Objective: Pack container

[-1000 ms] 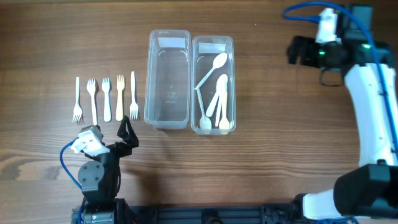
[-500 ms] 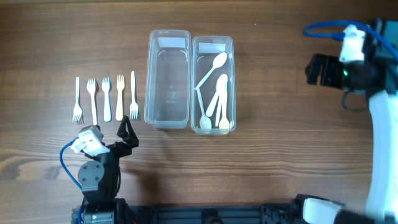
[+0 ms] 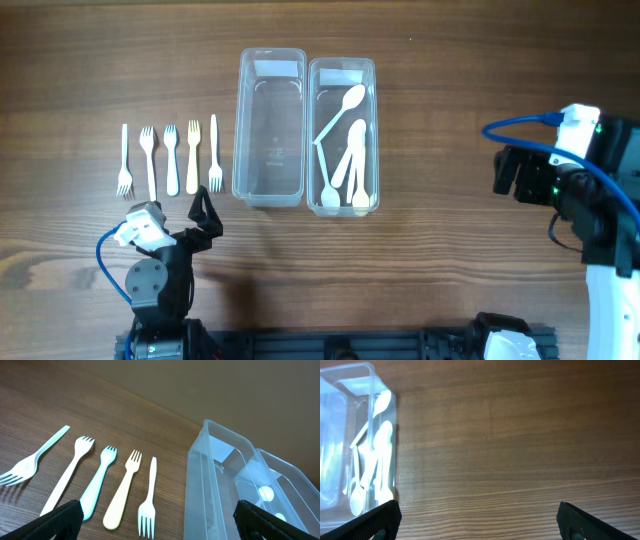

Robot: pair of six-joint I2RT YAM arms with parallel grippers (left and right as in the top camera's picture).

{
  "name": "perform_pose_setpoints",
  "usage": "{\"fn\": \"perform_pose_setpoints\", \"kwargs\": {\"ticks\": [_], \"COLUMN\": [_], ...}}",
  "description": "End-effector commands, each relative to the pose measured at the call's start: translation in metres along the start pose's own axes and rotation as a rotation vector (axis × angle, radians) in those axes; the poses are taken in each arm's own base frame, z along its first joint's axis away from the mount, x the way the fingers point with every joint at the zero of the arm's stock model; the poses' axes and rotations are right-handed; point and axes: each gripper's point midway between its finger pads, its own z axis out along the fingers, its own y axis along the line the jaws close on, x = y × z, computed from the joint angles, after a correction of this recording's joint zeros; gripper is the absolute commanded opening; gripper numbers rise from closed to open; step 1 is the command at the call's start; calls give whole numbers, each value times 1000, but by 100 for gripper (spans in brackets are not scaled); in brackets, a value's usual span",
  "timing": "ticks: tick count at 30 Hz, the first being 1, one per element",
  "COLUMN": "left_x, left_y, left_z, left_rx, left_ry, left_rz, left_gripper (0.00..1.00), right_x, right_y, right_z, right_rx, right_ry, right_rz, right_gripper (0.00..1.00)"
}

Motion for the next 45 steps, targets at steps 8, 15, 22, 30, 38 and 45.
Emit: {"fn": "perform_pose_setpoints", "kwargs": {"ticks": [8, 15, 22, 30, 38, 45], "left_x": [2, 2, 3, -38, -150, -133], "left_y": [2, 2, -1, -51, -82, -72], "left_z": [0, 0, 0, -28, -110, -89], "left_rx": [-7, -7, 9, 167, 68, -75], "left_ry": [2, 2, 9, 64, 5, 334], "left_rz": [-15, -16, -16, -21, 24, 72], "left_gripper": [100, 100, 100, 100, 100, 100], "right_x": [15, 29, 4, -7, -7, -7], "right_y": [-8, -11, -12, -12, -12, -12], "right_z": [62, 97, 108, 110, 110, 110], "right_rx": [13, 10, 12, 13, 13, 13], "right_ry": [221, 351, 249, 204, 204, 204], "right_rz": [5, 15, 8, 4, 4, 4], "right_gripper": [100, 100, 100, 100, 100, 100]}}
